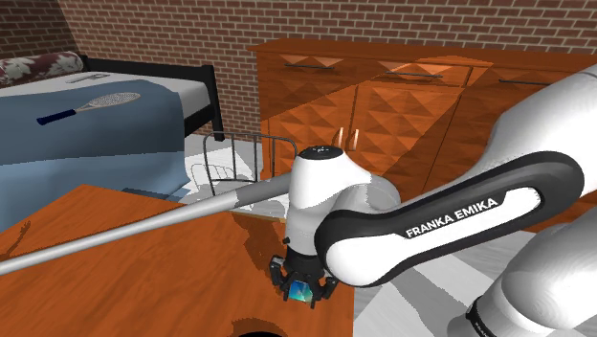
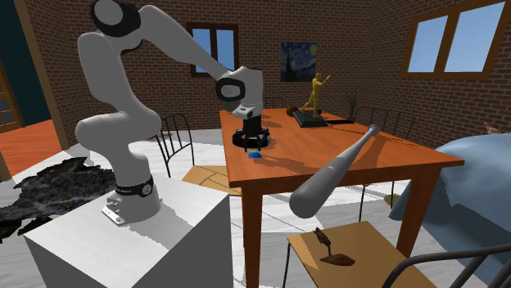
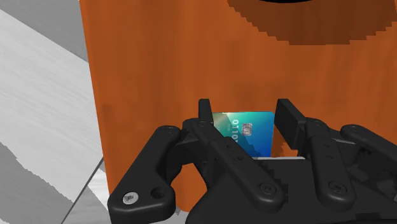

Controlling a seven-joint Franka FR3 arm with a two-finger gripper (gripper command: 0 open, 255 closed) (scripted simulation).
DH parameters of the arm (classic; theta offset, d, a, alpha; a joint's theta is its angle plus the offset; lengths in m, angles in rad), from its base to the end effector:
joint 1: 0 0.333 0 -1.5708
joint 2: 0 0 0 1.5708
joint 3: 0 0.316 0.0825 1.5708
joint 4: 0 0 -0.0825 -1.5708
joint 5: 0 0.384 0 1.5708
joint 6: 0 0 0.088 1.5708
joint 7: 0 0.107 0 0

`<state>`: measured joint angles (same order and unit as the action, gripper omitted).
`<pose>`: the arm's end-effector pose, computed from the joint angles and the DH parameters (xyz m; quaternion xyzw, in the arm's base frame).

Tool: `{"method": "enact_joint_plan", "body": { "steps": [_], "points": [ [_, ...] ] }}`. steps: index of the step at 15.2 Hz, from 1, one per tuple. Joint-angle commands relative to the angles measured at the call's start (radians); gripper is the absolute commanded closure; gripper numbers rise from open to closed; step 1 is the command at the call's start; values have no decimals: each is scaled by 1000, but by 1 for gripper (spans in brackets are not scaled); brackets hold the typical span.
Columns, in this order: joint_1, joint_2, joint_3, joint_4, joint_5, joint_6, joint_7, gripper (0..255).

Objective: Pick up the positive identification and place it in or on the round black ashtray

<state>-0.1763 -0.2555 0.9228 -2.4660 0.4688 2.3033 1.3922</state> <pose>0.3340 0.3174 0.3522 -0.8812 0.4669 0.0574 0.0466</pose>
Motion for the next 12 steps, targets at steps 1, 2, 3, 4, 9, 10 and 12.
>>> {"method": "enact_joint_plan", "body": {
  "steps": [1,2,3,4,9,10,12],
  "points": [
    [6,-23,-14,13,8,-34,-6,255],
    [9,-35,-22,19,12,-51,-8,255],
    [12,-46,-29,26,15,-68,-10,255],
    [15,-57,-36,33,17,-85,-11,255],
    [26,-104,-70,70,25,-166,-15,255],
    [28,-113,-76,78,25,-182,-15,255],
    [31,-128,-88,94,25,-213,-14,255]
  ]
}}
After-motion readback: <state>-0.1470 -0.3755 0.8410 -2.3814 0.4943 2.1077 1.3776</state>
